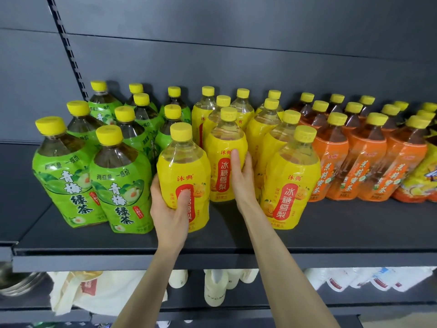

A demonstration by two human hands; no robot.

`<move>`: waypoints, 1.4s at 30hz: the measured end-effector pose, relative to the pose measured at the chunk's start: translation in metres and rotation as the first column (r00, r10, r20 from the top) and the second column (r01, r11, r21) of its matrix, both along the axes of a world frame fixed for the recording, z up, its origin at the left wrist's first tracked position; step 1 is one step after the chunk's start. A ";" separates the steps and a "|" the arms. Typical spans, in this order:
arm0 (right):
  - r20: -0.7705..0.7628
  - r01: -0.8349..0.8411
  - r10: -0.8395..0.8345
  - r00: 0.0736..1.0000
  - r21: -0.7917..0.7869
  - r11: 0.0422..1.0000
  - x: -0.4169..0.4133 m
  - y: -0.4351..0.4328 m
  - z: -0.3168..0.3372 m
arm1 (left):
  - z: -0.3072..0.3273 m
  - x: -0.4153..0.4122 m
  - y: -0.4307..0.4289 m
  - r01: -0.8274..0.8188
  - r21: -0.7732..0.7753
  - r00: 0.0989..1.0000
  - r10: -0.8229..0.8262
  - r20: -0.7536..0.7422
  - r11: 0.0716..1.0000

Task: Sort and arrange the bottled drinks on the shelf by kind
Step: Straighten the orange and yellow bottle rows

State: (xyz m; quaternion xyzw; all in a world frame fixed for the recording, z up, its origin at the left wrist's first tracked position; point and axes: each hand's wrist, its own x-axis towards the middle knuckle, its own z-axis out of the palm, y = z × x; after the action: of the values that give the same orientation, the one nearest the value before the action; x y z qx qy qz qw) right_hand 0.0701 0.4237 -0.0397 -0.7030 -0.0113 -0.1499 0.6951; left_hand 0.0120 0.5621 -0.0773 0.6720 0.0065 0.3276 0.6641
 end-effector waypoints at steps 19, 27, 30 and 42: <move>-0.027 -0.128 0.133 0.991 0.136 0.982 0.016 0.003 -0.006 | -0.002 0.000 0.000 -0.001 -0.003 1.000 0.001 0.002 1.000; -0.029 -0.110 0.114 0.993 0.123 0.986 0.016 0.007 -0.012 | -0.004 0.002 0.000 -0.004 -0.002 1.000 0.004 0.009 1.000; -0.033 -0.121 0.125 0.992 0.118 0.986 0.018 0.008 -0.013 | -0.004 0.002 0.000 -0.002 -0.007 1.000 0.002 0.007 1.000; -0.052 -0.208 0.215 0.975 0.117 0.971 0.021 0.009 -0.014 | -0.005 0.002 0.000 -0.015 -0.006 1.000 0.015 -0.005 1.000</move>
State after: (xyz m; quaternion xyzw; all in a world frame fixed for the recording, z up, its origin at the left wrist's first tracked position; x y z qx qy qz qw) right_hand 0.0914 0.4328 -0.0538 -0.6625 -0.0556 -0.0527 0.7451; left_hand 0.0142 0.5623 -0.0821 0.6708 0.0142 0.3309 0.6636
